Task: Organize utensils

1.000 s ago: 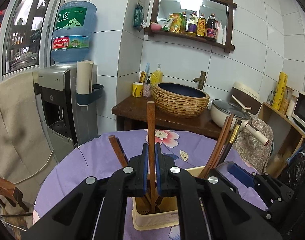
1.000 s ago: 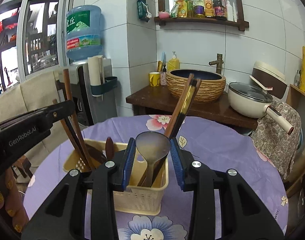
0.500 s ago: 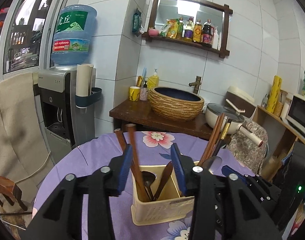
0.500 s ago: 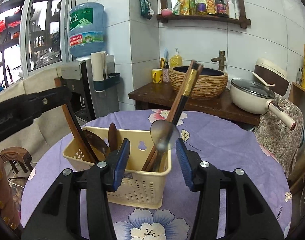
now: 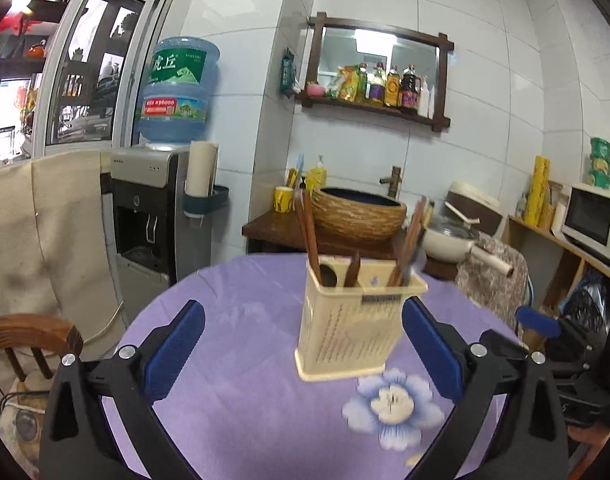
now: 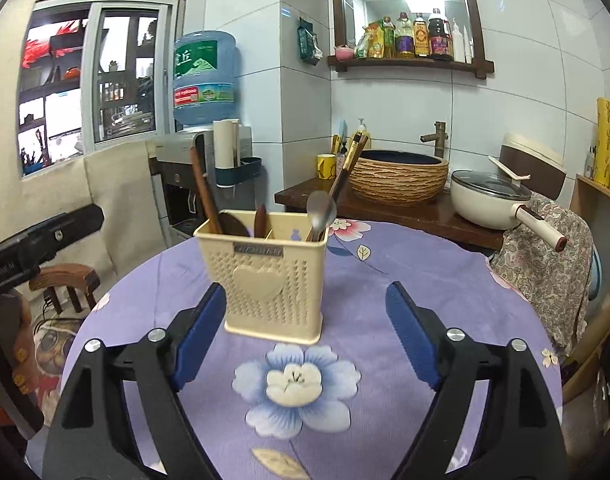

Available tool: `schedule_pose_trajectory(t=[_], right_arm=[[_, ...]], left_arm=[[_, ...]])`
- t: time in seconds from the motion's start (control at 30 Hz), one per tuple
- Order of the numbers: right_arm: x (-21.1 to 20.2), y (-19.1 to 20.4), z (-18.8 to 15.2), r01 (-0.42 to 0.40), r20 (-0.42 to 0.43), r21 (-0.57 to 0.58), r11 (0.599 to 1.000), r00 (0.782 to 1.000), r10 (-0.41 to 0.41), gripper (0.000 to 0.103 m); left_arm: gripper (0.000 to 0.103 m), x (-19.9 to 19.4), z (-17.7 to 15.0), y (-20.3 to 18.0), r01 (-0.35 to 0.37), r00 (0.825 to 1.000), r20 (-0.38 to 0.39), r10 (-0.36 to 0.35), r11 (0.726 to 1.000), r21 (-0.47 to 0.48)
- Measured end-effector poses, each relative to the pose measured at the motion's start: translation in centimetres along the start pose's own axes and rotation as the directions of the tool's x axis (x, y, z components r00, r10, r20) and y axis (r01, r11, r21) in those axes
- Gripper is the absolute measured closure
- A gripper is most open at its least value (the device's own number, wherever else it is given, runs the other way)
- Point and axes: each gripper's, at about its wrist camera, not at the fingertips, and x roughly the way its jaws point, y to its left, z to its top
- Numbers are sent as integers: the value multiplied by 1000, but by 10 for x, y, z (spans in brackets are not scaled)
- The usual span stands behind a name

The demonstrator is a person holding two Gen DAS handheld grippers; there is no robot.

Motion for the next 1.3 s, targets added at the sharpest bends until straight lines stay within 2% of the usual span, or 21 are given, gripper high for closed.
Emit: schedule_pose_trajectory(t=[0.13,0.27,0.37,0.47,0.53,0.7,0.77,0.87,0.97,1.3], right_arm=[[-28,11,-33,-41,9,-18,999,999,42,7],[-53,22,-63,-84,-2,-12,996,996,84,6],[-74,27,-84,-120,-6,17,993,993,120,6],[-90,28,-100,-111,-14,49,993,994,112,6],[-103,29,-111,-71,-11,52,996,997,72,6],[-132,32,-130,-31,-24,59,998,999,32,6],[-140,33,-133,-21,-23,56,998,1000,22,6],[-158,34,-135,-6,1,59,998,1000,6,6],[-170,40,-135,-8,32,31,999,999,7,6],[-168,37,-132,-38,21,37,999,999,37,6]], left_arm=[[6,-20,-31,1,-18,1000,-23,18,1000,4],[6,-45,-60,-2,-54,998,-9,54,998,12],[6,-63,-81,-6,-26,999,-19,26,1000,0],[6,-84,-100,-9,-41,999,-26,41,999,-3],[6,-98,-110,-10,-68,997,-39,67,998,-14],[6,-117,-123,-15,-58,995,-78,55,998,-29],[6,-123,-126,-19,-61,996,-70,59,998,-19],[6,-130,-125,-24,-21,998,-52,20,1000,-16],[6,-131,-125,-28,-10,999,-46,10,1000,-10],[6,-135,-126,-31,-6,999,-39,5,1000,-4]])
